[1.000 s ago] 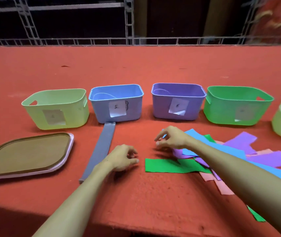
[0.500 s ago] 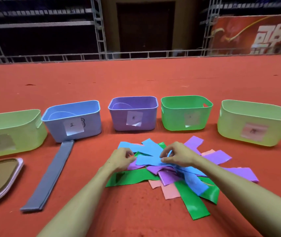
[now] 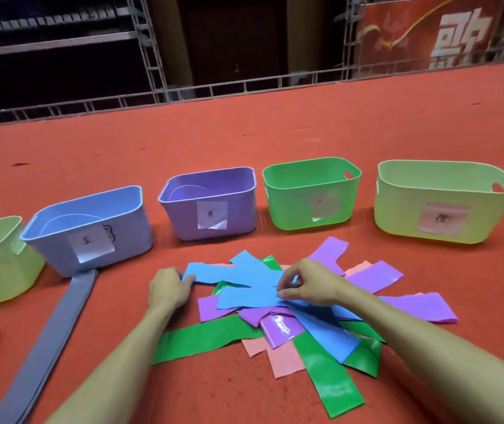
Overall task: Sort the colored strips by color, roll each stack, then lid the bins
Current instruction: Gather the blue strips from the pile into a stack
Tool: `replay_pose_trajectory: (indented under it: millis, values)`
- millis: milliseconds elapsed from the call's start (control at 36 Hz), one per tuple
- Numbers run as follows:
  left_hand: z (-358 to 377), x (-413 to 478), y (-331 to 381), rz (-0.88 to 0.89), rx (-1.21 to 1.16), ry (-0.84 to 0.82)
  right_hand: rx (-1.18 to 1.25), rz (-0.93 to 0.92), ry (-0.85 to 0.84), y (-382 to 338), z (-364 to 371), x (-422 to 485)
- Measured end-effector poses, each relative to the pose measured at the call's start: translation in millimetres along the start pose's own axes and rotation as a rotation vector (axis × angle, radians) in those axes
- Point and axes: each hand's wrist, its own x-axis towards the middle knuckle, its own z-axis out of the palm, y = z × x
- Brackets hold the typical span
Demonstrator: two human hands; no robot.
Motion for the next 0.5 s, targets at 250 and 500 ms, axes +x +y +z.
replay_pose_trajectory:
  millis: [250,500]
  values:
    - [-3.7,-2.1,14.3,0.032,-0.313,0.151,-0.037,-0.016,0.023,-2.6,0.3,6.1]
    - [-40.9,-36.3,74.9,0.471,-0.589,0.194,0.026,-0.210,0.248,-52.0,-25.7,12.6]
